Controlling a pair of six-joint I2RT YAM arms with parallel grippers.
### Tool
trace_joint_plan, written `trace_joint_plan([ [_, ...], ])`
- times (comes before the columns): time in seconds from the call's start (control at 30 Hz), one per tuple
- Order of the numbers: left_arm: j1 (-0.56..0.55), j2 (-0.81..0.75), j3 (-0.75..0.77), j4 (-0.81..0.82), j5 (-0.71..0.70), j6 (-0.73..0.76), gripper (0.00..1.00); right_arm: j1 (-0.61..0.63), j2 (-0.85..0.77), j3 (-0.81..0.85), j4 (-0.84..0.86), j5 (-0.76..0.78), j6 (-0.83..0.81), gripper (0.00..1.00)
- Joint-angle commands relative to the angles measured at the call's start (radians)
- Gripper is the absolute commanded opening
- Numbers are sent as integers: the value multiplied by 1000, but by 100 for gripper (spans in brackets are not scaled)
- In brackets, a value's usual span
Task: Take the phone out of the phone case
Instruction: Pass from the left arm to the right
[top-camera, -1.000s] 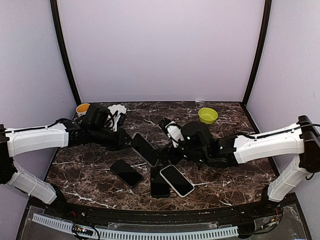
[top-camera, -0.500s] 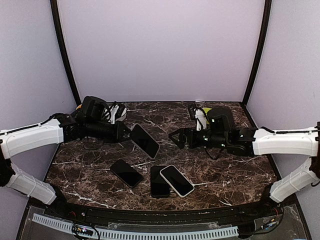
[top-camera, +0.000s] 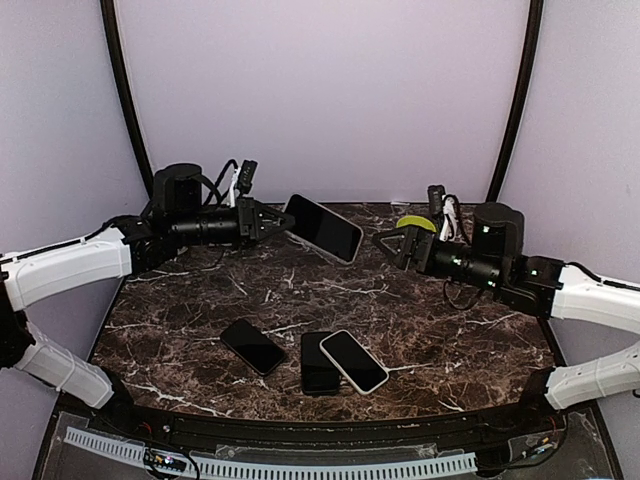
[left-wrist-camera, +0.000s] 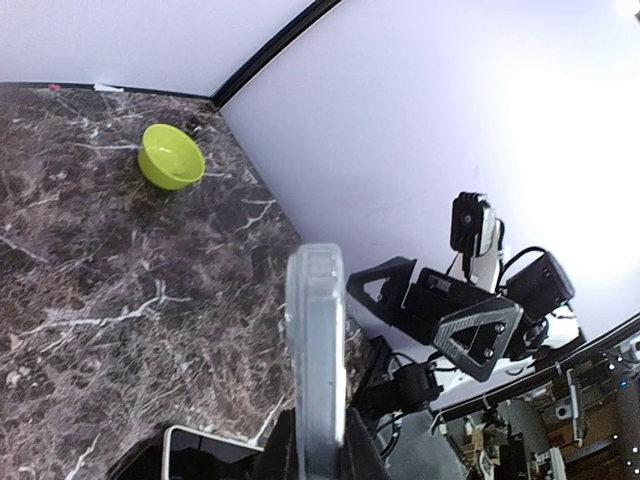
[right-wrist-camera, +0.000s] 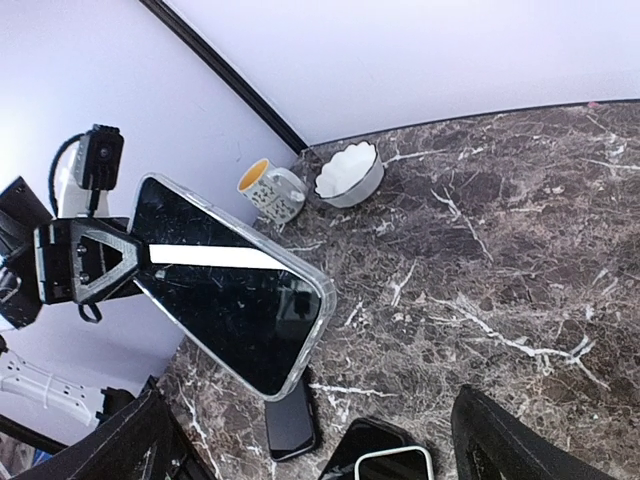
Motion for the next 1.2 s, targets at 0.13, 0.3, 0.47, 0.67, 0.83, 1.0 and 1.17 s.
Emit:
trace_joint_plan([
  [0.13, 7, 66, 74, 474, 121, -229, 0, -15, -57, 57, -8, -73, 68, 99],
  [0.3, 7, 103, 100, 570, 172, -277, 0, -15, -109, 4, 155, -223, 67, 99],
  [0.47, 6, 116, 105, 668, 210, -332, 0, -15, -115, -5, 236, -294, 84, 99],
  [0.67, -1, 117, 81, 738, 200, -374, 0, -15, -76, 27, 316, -269, 124, 95],
  [0.83, -8, 119, 72, 767, 195, -388, 0, -15, -42, 73, 345, -221, 155, 91],
  [1.0, -13, 116, 56, 781, 193, -393, 0, -15, -14, 104, 382, -190, 202, 77],
  [1.17, -19, 118, 43, 801, 182, -398, 0, -13, 18, 140, 413, -172, 221, 66],
])
